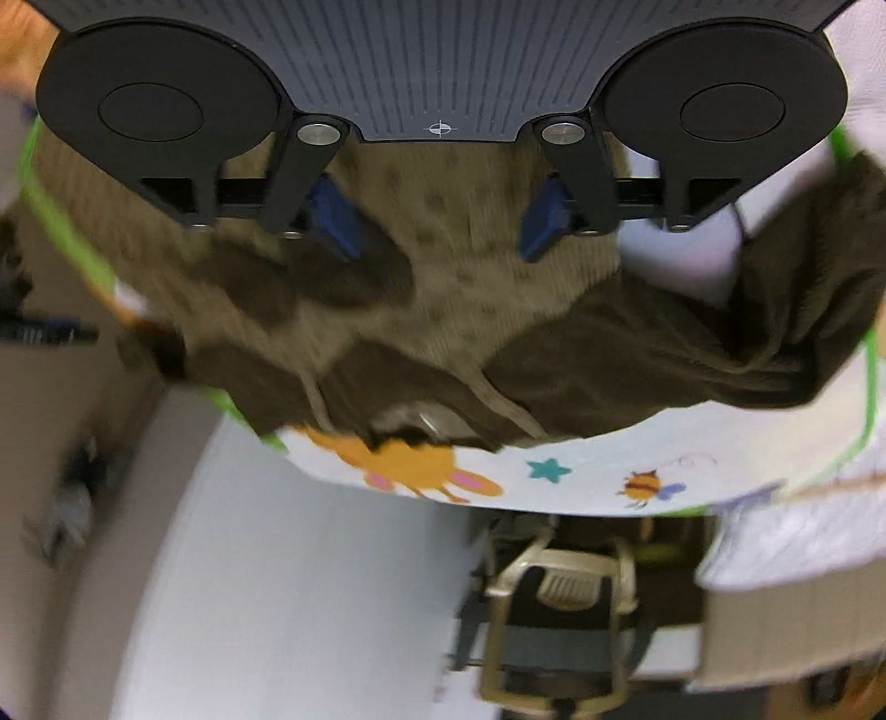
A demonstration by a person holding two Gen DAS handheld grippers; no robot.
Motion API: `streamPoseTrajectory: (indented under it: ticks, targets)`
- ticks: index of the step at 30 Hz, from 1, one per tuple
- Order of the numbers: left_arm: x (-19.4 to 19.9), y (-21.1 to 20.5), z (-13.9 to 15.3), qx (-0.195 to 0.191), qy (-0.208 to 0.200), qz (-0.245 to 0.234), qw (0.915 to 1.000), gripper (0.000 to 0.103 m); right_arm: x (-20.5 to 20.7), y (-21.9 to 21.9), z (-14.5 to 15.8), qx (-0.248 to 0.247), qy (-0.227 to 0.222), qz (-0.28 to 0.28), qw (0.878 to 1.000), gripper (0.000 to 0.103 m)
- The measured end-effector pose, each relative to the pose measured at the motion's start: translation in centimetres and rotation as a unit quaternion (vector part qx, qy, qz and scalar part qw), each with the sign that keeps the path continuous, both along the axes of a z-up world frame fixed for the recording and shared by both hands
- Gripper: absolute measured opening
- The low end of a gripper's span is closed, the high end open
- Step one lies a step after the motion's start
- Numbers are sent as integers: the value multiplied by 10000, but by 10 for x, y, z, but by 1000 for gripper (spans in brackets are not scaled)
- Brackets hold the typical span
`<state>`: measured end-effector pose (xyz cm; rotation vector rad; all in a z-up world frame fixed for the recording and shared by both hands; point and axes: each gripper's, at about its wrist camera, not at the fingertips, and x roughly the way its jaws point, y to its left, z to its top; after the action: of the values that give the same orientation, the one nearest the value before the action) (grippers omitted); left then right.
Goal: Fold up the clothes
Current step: 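Lay the polka-dot garment flat on the mat with both grippers and release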
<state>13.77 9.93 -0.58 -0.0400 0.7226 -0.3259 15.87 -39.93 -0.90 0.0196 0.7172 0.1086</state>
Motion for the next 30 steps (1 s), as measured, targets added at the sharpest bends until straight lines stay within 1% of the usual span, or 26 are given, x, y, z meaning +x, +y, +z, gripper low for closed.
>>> streamPoseTrajectory:
  ticks: [2,4,8,9,10,12,14,15,16,17,18,20,22,25,26,27,29,30]
  targets:
    - [-24,-5,0,260,34,-195,9995,84,-19,22,4,-267,-61,618,9977,83]
    - [-46,-7,-2,365,146,-336,9987,87,-36,43,6,-401,-95,1198,9919,83]
    - [-96,-7,-6,424,302,-433,9977,89,-51,73,1,-344,31,1793,9832,82]
    - [-107,-6,-8,401,338,-409,9978,89,-49,75,-3,-327,121,1756,9839,78]
    - [-114,-5,-9,373,368,-361,9980,89,-48,77,-7,-309,211,1718,9844,70]
    - [-125,-3,-13,317,416,-238,9983,89,-50,80,-11,-202,314,1714,9845,60]
    - [-135,-2,-16,261,465,-115,9985,86,-57,83,-14,-52,370,1753,9838,57]
    - [-138,-1,-17,217,465,-62,9987,83,-60,84,-15,23,399,1773,9834,47]
    - [-140,0,-17,167,445,-15,9989,79,-63,86,-16,98,427,1792,9828,42]
    - [-140,1,-17,125,435,46,9990,77,-66,87,-18,173,455,1811,9823,41]
    - [-138,2,-18,84,433,118,9990,74,-71,89,-19,217,468,1857,9812,37]
    - [-134,7,-18,28,431,310,9986,72,-84,98,-19,18,365,2002,9791,25]
    - [-134,13,-18,-27,418,474,9980,71,-86,97,-18,-89,282,1876,9818,7]
    - [-139,19,-16,-57,401,574,9975,70,-81,81,-10,36,193,1500,9885,6]
    - [-141,18,-16,-56,409,573,9975,69,-81,78,-3,124,106,1472,9890,6]
    - [-142,17,-16,-50,422,565,9975,64,-82,75,4,207,6,1457,9891,6]
    - [-142,14,-17,-11,435,552,9975,47,-87,76,23,295,-316,1531,9873,6]
    - [-141,12,-18,11,439,548,9975,31,-90,76,33,324,-495,1569,9858,5]
